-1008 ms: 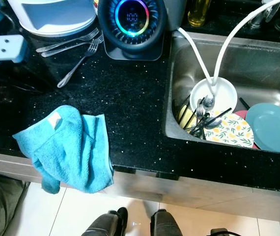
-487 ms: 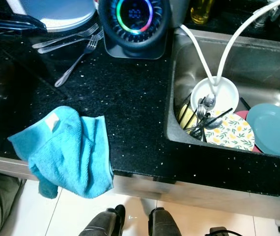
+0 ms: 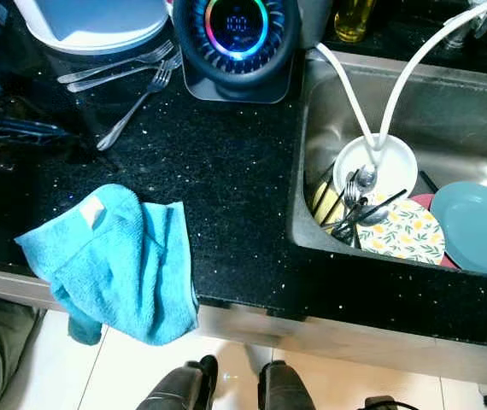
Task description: Kitchen organization
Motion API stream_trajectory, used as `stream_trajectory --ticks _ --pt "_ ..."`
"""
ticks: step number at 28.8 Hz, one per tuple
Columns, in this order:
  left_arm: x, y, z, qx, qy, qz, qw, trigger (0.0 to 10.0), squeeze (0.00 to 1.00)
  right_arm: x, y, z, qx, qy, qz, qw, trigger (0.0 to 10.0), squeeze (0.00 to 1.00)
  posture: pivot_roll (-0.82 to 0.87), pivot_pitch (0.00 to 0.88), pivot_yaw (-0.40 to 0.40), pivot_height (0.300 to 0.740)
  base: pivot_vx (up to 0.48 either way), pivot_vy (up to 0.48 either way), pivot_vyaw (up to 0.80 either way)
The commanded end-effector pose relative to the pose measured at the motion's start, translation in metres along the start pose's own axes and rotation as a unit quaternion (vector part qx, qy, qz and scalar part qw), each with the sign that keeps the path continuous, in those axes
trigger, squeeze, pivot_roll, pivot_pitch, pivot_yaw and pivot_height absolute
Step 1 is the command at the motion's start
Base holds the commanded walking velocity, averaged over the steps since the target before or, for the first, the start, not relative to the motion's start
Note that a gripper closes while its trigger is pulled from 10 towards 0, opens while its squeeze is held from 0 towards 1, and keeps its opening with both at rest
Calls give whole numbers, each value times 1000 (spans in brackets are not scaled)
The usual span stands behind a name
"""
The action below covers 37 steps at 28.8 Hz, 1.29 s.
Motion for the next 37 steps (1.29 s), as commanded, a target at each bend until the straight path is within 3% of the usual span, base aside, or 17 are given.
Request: stream_trajectory --ticks 1,3,4,10,11,20,33,35,36,37 --pt "1 -5 -3 -12 -6 -16 1000 10000 404 5 -20 4 -25 -7 -3 1000 10000 0 7 301 -14 740 0 0 0" --pt "2 -6 -3 -12 -7 -18 1000 10000 404 5 -21 4 -26 -8 -3 1000 10000 0 7 302 -15 740 0 0 0" --pt "2 -7 -3 -17 -9 -22 1000 10000 0 6 -22 4 -27 -8 -3 1000 10000 0 4 306 -15 740 0 0 0" --pt "4 -14 -6 -46 -19 -48 998 10000 0 10 -26 6 -31 -12 -4 999 10000 0 -1 314 -15 740 0 0 0" --pt "4 -22 -7 -71 -22 -61 995 10000 0 10 -27 6 -31 -12 -4 999 10000 0 -5 315 -14 740 0 0 0" --pt "6 -34 -6 -110 -30 -77 991 10000 0 11 -27 6 -31 -13 -5 999 10000 0 -10 319 -15 740 0 0 0" --pt "5 -37 -6 -109 -20 -71 991 10000 0 14 -28 7 -30 -15 -5 999 10000 0 -18 324 -16 740 0 0 0" --pt "6 -39 -6 -113 -22 -62 991 9647 0 14 -28 7 -30 -16 -6 999 10000 0 -19 324 -15 740 0 0 0" --pt "7 -43 -6 -119 -25 -55 991 4039 0 14 -28 7 -30 -16 -6 999 10000 0 -19 325 -15 740 0 0 0" --pt "8 -44 -6 -120 -26 -50 991 4039 0 14 -28 7 -30 -16 -6 999 10000 0 -19 325 -15 740 0 0 0"
Point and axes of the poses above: a point about 5 cm out from each wrist's last joint towards the gripper, its own z axis pointing back from the gripper into the wrist, its own y axis along the axis of the wrist's last joint, x = y × z, the point moved 5 cm from there along -z, pointing out of the wrist towards the gripper, and after that the axes turned 10 degrees about -z, right-handed, at the moved point
